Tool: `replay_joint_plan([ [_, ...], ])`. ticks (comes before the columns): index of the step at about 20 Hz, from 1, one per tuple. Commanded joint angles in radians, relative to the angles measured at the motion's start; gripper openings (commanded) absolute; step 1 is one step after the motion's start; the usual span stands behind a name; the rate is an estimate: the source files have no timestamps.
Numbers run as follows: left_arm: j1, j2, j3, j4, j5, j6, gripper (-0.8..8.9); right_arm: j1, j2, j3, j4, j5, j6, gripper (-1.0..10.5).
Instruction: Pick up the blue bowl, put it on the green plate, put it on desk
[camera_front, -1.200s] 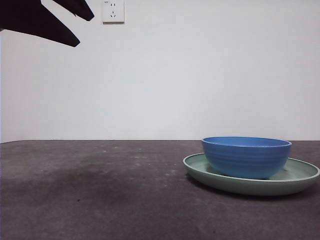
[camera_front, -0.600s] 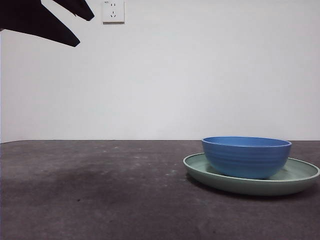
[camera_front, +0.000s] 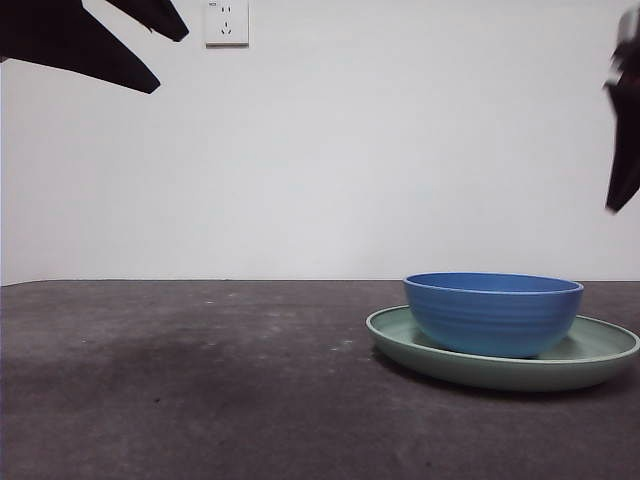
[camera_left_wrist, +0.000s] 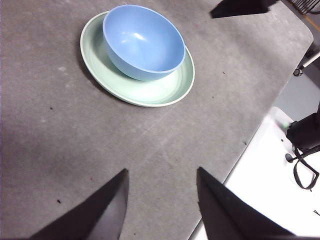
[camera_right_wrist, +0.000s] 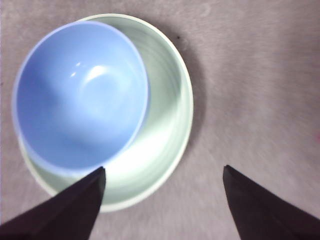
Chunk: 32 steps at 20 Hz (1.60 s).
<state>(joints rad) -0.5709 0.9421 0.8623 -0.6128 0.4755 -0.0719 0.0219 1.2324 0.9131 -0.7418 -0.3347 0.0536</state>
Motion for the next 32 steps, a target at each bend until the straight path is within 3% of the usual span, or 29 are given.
replay_joint_plan([
  [1, -0.005, 0.005, 0.008, 0.007, 0.006, 0.008, 2.19, -0.004, 0.089, 0.003, 0.049, -0.006, 0.007, 3.1],
  [11, -0.005, 0.005, 0.008, 0.008, 0.006, 0.008, 2.19, -0.004, 0.369, 0.003, 0.211, -0.058, 0.009, 2.5],
  [15, -0.005, 0.005, 0.008, 0.007, 0.006, 0.008, 2.19, -0.004, 0.408, 0.003, 0.233, -0.057, 0.01, 1.0],
  [18, -0.005, 0.005, 0.008, 0.008, 0.006, 0.008, 2.19, -0.006, 0.408, 0.003, 0.251, -0.055, 0.011, 0.0],
  [24, -0.005, 0.005, 0.008, 0.006, 0.005, 0.007, 2.19, -0.006, 0.39, 0.003, 0.255, -0.069, 0.034, 0.1],
  [32, -0.005, 0.005, 0.008, 0.007, 0.005, 0.007, 2.19, 0.0, 0.23, 0.003, 0.284, -0.183, 0.116, 0.1],
])
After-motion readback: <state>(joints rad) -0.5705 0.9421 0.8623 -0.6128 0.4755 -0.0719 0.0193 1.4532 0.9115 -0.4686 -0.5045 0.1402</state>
